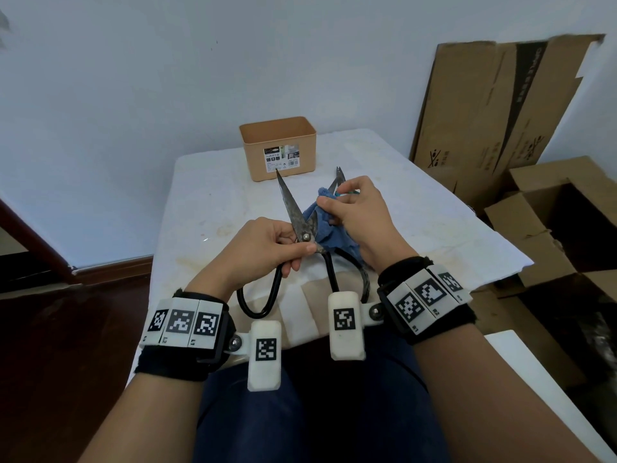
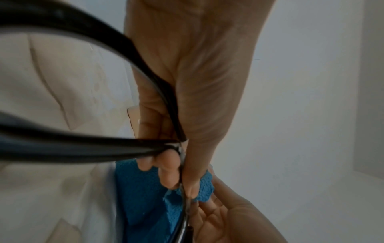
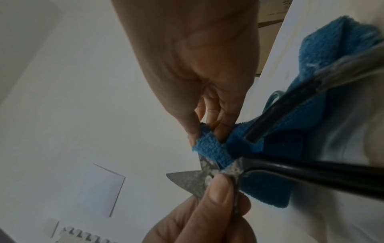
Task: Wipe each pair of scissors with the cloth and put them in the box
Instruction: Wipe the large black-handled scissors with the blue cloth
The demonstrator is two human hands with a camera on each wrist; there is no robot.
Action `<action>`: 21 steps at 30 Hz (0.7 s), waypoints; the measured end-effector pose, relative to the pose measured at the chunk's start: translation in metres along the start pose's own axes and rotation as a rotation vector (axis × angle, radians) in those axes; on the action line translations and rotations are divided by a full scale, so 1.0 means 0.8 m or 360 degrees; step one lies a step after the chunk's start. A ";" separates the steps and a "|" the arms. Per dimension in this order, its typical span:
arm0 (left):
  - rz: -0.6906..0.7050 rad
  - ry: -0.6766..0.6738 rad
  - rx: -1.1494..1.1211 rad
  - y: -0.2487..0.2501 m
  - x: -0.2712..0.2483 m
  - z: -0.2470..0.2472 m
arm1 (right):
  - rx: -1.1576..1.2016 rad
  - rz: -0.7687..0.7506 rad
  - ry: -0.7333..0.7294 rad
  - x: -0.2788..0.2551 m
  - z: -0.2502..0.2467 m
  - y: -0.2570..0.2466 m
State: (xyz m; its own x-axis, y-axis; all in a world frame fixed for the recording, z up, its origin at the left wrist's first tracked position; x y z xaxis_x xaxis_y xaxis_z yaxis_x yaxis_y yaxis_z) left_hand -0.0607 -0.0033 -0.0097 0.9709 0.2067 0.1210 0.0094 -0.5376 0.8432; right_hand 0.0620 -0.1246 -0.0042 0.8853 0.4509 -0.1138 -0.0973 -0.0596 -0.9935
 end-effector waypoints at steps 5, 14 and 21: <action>-0.0007 0.0001 0.0011 -0.001 -0.001 0.001 | 0.0010 0.0004 -0.0012 0.000 0.000 0.000; 0.0007 0.0009 0.0000 -0.006 0.002 0.000 | 0.0002 -0.0006 -0.0024 0.000 -0.003 -0.002; -0.0014 0.0019 -0.0060 -0.012 -0.001 -0.007 | 0.0146 0.0095 -0.0075 0.001 0.000 0.004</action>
State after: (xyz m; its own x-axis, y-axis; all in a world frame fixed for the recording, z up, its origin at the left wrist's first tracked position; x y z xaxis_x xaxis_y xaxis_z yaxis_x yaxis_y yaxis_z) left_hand -0.0630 0.0060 -0.0150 0.9679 0.2212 0.1192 0.0089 -0.5043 0.8635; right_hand 0.0624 -0.1243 -0.0076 0.8546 0.4903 -0.1710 -0.1926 -0.0066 -0.9813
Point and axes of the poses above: each hand's wrist, its own x-axis towards the middle knuckle, its own z-axis out of the palm, y = z × x, the point moved 3 cm from there along x, towards the middle knuckle, and after that the axes turned 9 degrees about z, right-handed, at the moved point
